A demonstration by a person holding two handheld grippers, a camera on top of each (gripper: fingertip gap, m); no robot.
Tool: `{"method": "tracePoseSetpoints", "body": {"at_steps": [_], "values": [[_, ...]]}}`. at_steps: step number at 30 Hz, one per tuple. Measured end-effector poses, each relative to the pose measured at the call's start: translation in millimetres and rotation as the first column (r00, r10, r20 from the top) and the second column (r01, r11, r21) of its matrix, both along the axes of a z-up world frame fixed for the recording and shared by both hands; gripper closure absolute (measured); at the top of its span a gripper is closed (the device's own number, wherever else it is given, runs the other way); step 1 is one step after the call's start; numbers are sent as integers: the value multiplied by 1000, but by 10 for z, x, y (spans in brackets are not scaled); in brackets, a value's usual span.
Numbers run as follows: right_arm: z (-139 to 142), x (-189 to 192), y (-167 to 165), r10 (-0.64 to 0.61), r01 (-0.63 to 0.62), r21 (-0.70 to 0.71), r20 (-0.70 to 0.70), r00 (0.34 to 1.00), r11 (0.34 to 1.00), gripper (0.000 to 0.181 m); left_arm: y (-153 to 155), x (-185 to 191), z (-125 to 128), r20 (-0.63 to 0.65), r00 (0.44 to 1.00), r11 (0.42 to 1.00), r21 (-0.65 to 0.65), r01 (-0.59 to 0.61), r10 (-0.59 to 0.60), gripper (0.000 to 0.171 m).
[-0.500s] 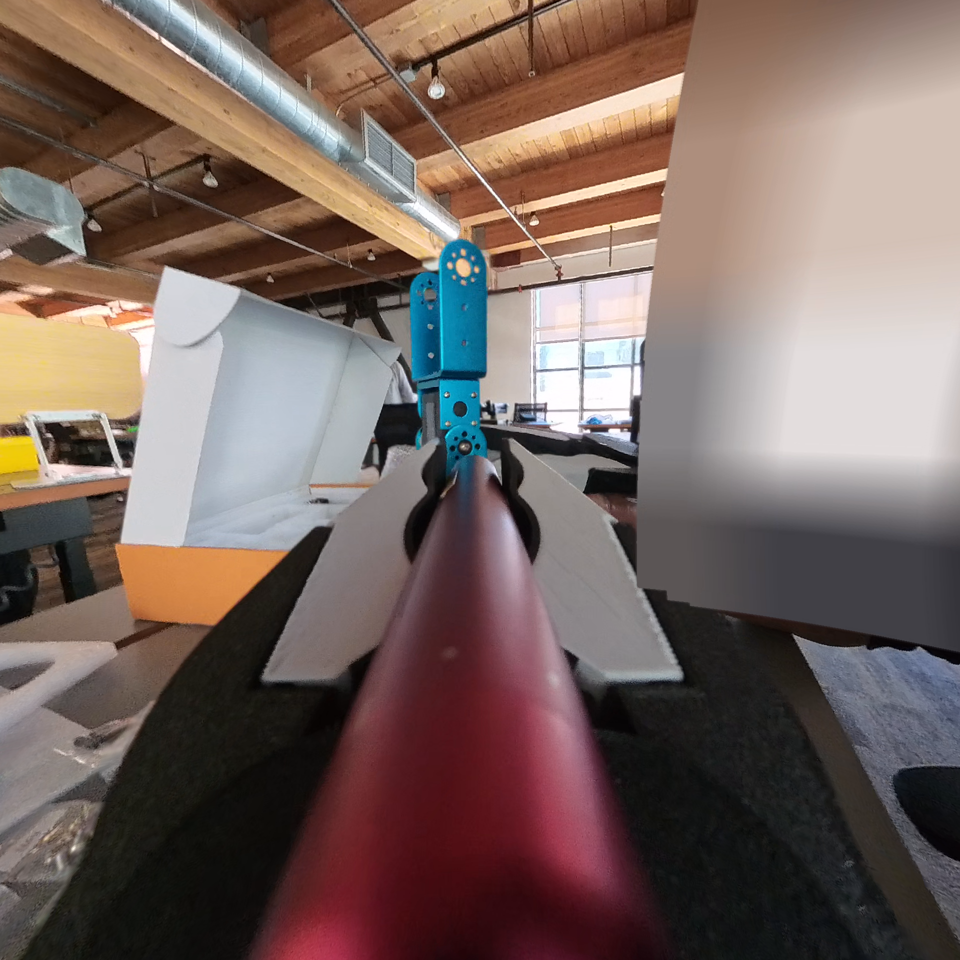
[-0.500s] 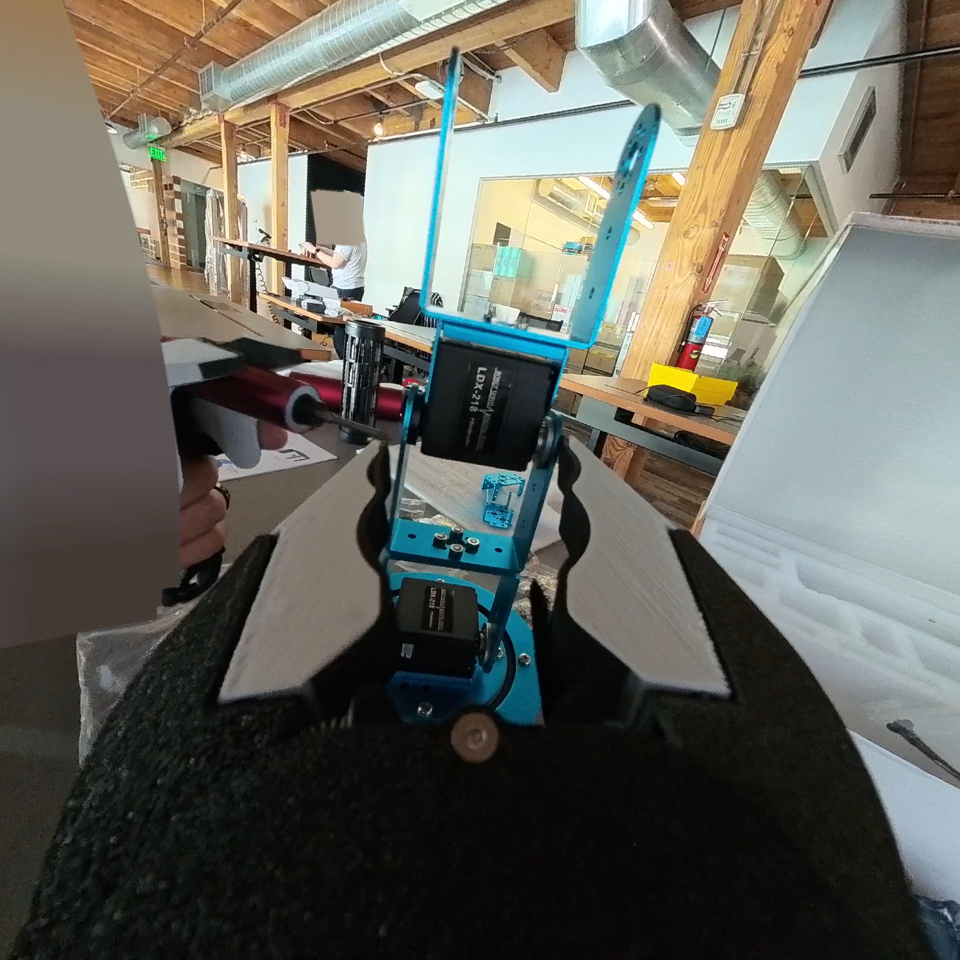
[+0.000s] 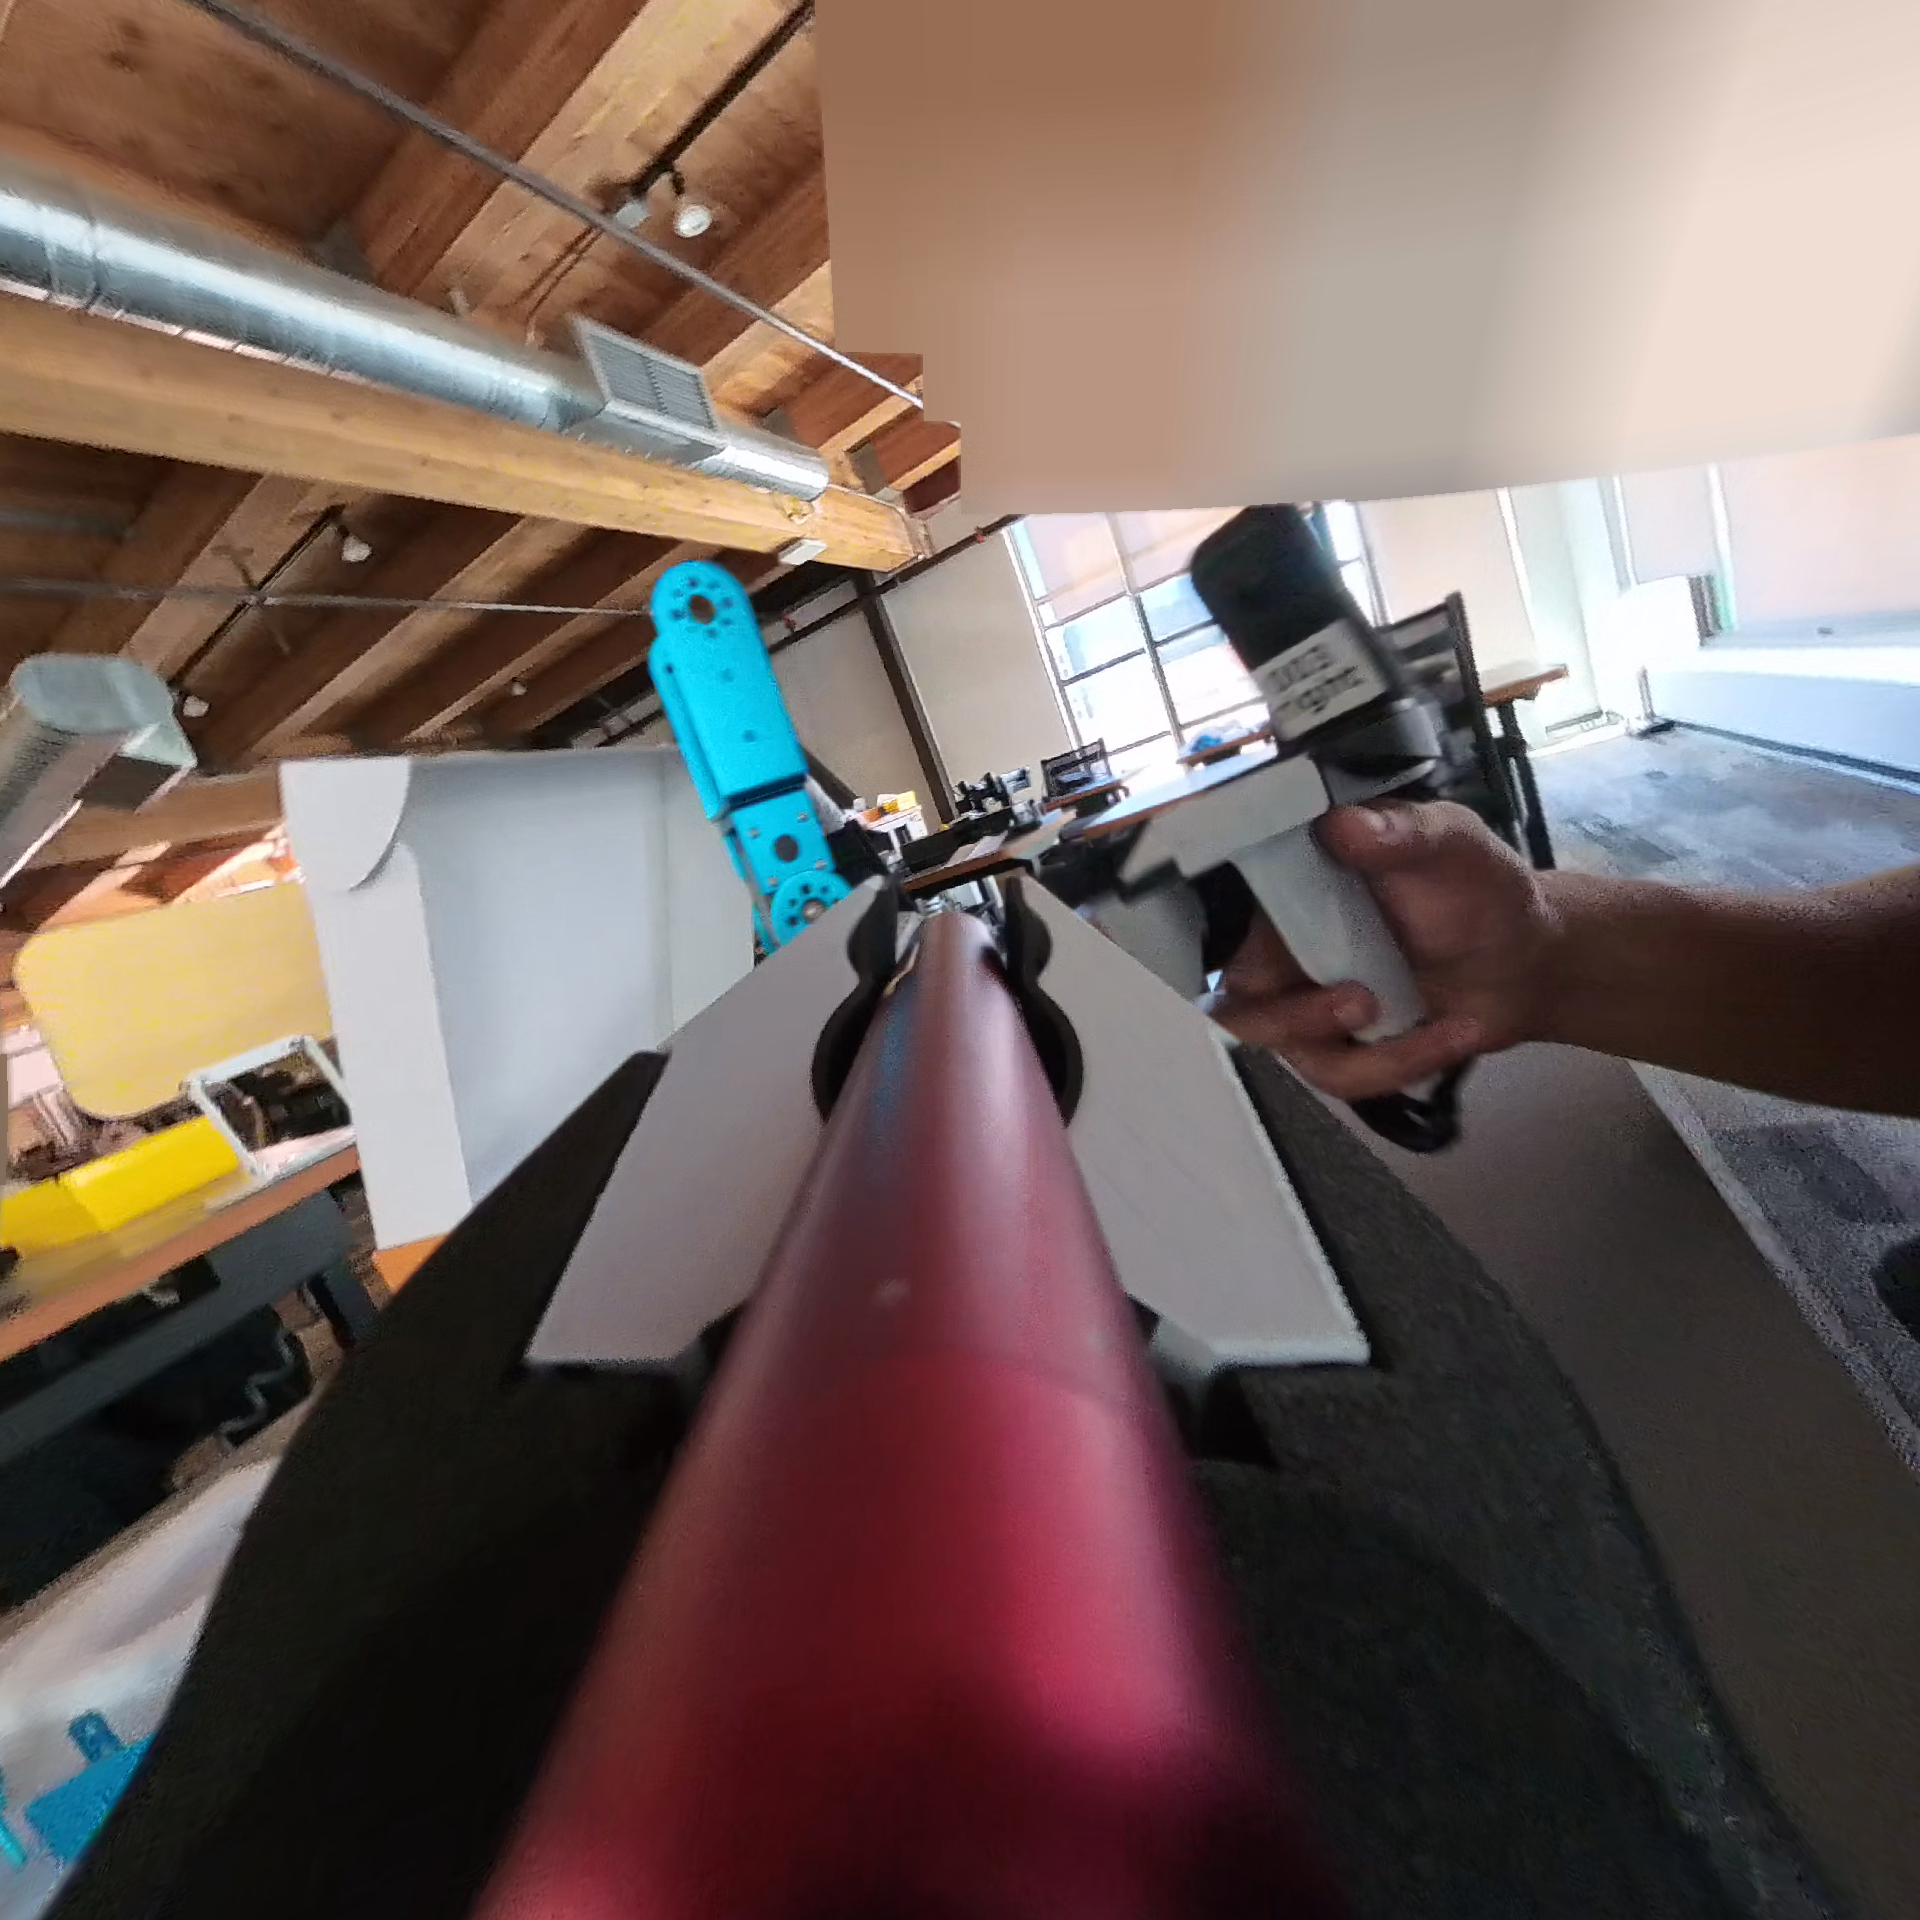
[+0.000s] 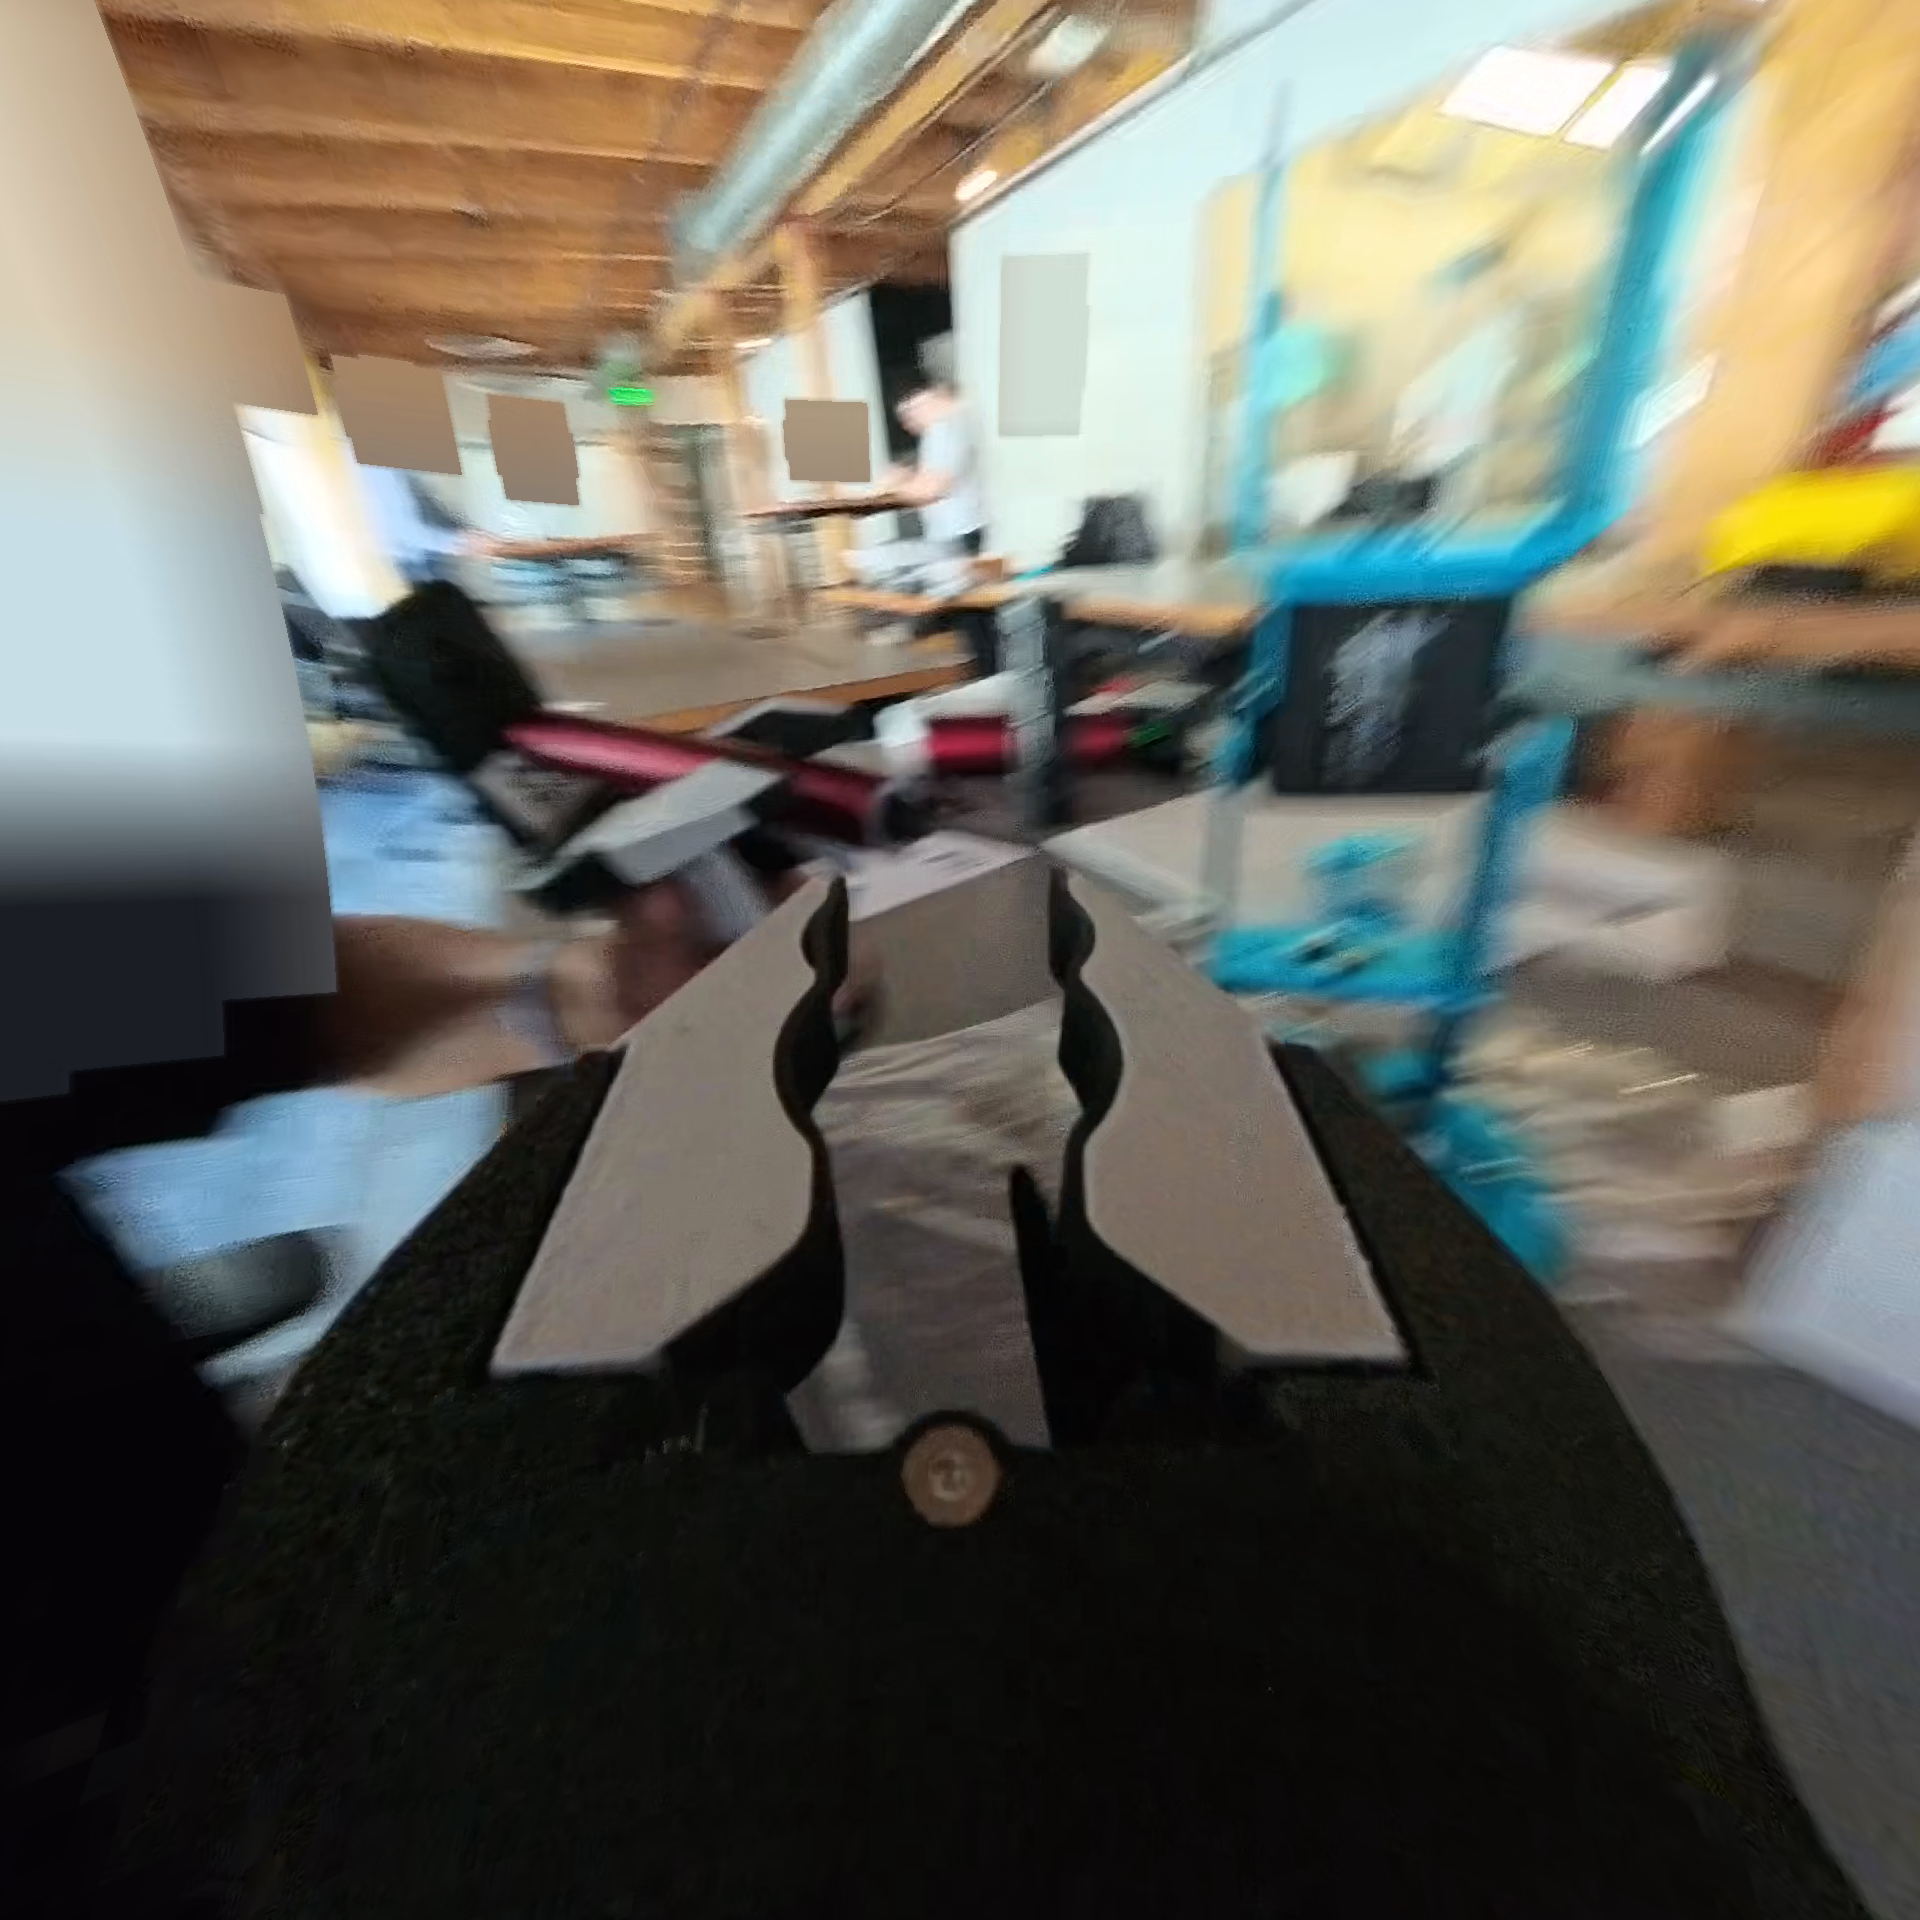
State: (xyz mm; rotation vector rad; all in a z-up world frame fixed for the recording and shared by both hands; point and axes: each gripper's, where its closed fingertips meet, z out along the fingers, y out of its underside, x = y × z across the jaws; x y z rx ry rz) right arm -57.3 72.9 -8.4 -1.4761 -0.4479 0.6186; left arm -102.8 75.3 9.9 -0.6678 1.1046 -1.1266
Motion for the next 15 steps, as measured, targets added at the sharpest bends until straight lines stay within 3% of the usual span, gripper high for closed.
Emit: {"method": "tracePoseSetpoints", "body": {"at_steps": [2,6,11,15], "values": [[-208,-295,-66,160,-195,-173,-197,967,966,135,-157,-18,-11,5,1000,998,52,24,-24,152],[-166,-542,-102,259,-420,-176,-563,785,890,144,-395,-70,-79,20,1000,981,192,20,-25,152],[-216,-711,-114,278,-492,-183,-638,718,851,161,-340,-206,-176,0,999,975,220,33,-34,151],[-233,-825,-52,304,-531,-154,-674,673,833,162,-264,-301,-202,4,999,980,197,41,-42,152]]}}
